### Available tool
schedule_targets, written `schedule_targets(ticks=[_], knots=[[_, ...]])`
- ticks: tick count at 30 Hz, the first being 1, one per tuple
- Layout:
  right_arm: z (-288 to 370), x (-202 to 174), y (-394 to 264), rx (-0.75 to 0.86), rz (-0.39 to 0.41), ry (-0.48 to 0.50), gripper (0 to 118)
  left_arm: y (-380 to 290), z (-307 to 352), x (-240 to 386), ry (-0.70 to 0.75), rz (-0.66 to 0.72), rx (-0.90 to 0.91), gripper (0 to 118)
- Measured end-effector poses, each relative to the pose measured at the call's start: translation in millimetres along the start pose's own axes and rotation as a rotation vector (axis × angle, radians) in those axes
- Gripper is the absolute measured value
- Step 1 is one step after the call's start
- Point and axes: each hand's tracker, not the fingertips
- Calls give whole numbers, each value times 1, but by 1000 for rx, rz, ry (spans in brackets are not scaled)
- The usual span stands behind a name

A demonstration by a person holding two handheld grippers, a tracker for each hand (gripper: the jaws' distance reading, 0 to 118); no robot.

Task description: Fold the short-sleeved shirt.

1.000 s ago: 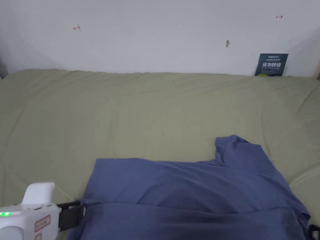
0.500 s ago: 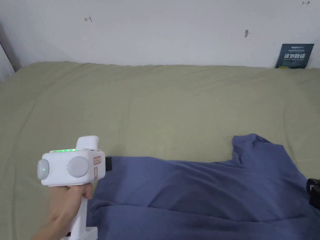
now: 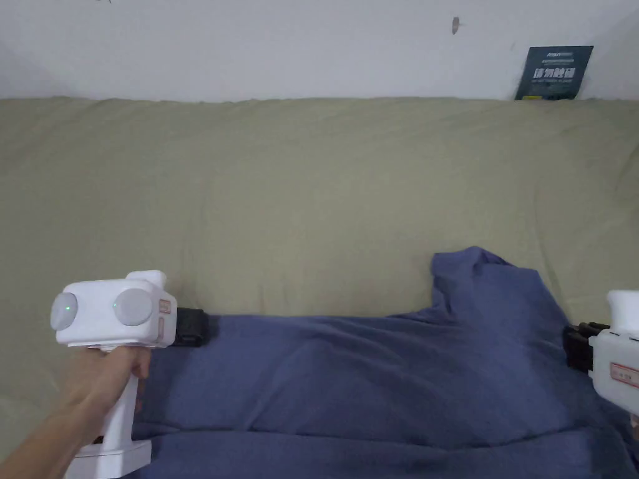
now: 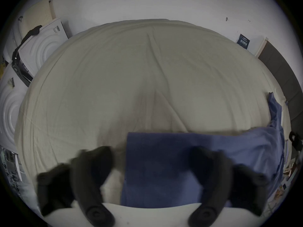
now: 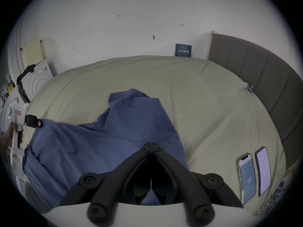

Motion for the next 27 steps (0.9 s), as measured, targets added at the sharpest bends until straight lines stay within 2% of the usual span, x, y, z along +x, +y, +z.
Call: schedule_targets(ticks=[1,2,3,4,7,8,9,10,11,12,13,15,18,19,20,22,23,24,26,27], knots=[[-3,1,0,-14,9,-4,0,-1,4,1,-54,11,5,79],[-4,3,0,-22,15,-8,0,-1,10,4,-26,-2,7,64],[2,7,2,-23,6,-23,0,0,15,5,-14,-45,30,27],[4,9,3,-24,10,-24,0,2,17,6,-65,-68,44,0],[6,16,11,-34,-15,-20,1,-7,27,11,-55,-62,21,0],[7,18,15,-30,-25,-19,7,-7,28,12,-53,-69,19,0],[5,22,19,-35,-31,-7,26,-7,29,12,-51,-67,5,0],[2,24,26,-52,-33,-8,73,0,19,5,-54,-58,7,0],[-7,25,33,-103,-33,-8,109,4,16,1,-57,-50,6,0],[-14,26,37,-145,-29,13,118,6,15,0,-59,-47,6,0],[-25,28,40,-201,-23,49,118,9,14,-2,-48,-48,28,0],[-35,30,48,-235,-3,54,118,0,18,2,-54,-39,26,0],[-53,29,47,-300,15,31,118,-6,23,9,-55,-36,27,0],[-63,29,45,-306,13,24,113,-9,25,13,-55,-34,26,0],[-67,31,44,-320,11,21,96,-11,26,14,-56,-32,27,0],[-65,37,41,-331,-7,16,29,-9,23,11,-56,-36,28,0],[-77,44,37,-328,-7,22,12,-7,20,8,-56,-38,30,0],[-79,47,34,-309,-6,12,4,-7,21,8,-55,-43,32,0],[-72,50,33,-283,-7,47,4,-6,23,8,-54,-48,34,0],[-49,40,38,-253,-2,33,4,-6,24,7,-55,-48,36,0]])
